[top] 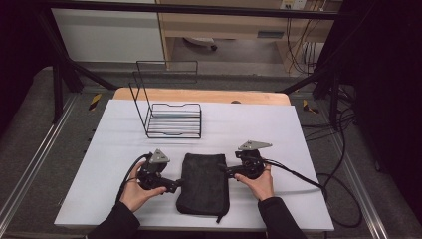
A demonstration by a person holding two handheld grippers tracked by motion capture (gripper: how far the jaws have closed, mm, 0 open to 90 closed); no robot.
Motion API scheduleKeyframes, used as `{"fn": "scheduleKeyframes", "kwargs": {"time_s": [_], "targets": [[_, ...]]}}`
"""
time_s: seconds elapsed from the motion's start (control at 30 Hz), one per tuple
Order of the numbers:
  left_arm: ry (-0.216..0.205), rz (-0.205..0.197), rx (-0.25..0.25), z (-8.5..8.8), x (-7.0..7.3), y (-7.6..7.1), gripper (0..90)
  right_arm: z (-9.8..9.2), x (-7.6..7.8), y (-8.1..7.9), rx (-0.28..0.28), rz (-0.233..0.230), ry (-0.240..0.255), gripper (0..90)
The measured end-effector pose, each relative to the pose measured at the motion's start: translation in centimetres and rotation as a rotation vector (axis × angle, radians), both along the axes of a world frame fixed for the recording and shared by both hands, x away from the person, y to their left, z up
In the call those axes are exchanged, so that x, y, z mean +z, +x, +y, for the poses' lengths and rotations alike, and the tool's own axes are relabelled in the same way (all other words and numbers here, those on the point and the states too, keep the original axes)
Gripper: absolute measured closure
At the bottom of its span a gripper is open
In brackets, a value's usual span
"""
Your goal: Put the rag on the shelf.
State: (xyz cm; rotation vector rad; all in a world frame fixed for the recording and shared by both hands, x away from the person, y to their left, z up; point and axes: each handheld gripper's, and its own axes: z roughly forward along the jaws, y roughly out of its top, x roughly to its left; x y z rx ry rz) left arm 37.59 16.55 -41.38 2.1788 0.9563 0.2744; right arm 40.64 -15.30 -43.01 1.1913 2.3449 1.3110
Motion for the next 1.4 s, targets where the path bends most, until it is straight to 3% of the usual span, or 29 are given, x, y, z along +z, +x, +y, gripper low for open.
{"fn": "scheduleKeyframes", "kwargs": {"time_s": [0.17,0.2,0.4,0.57,0.6,0.67,0.73,0.83,1.0,1.1,1.27,1.4], "targets": [[-0.015,-0.014,0.036,-0.4,0.9,2.1,11.3,-0.1,-0.1,-0.4,0.002,0.006,0.001,9.7],[-0.014,-0.014,0.042,-0.5,1.0,2.6,12.2,-0.2,-0.3,-0.4,-0.004,0.009,0.022,9.7],[-0.048,-0.008,0.089,-1.5,0.4,4.7,18.6,-0.5,-0.5,-0.4,-0.016,0.017,0.033,8.6],[-0.038,0.042,0.108,-2.3,-1.0,5.6,28.8,-0.4,-0.6,-0.4,-0.022,0.019,0.031,8.8],[-0.041,0.049,0.113,-2.3,-1.4,5.8,37.4,-0.4,-0.7,-0.4,-0.023,0.021,0.029,9.5],[-0.024,0.075,0.113,-2.5,-2.0,6.1,44.3,-0.4,-0.8,-0.3,-0.023,0.020,0.023,10.2],[-0.019,0.091,0.103,-2.5,-2.4,6.3,46.5,-0.3,-0.8,-0.3,-0.029,0.027,0.024,10.9],[-0.053,0.107,0.100,-2.3,-2.7,6.2,56.9,-0.2,-1.0,-0.1,-0.031,0.034,0.013,13.6],[-0.069,0.120,0.086,-2.5,-3.0,5.9,67.3,-0.1,-1.1,0.4,-0.053,0.042,0.019,18.2],[-0.073,0.125,0.082,-2.6,-3.1,5.9,68.5,-0.1,-1.1,0.8,-0.066,0.049,0.025,20.0],[-0.072,0.125,0.085,-2.8,-3.1,5.8,71.7,0.4,-1.2,1.9,-0.077,0.055,-0.015,25.2],[-0.074,0.120,0.090,-3.0,-3.2,5.6,75.0,1.0,-1.6,2.7,-0.083,0.079,-0.011,37.8]]}}
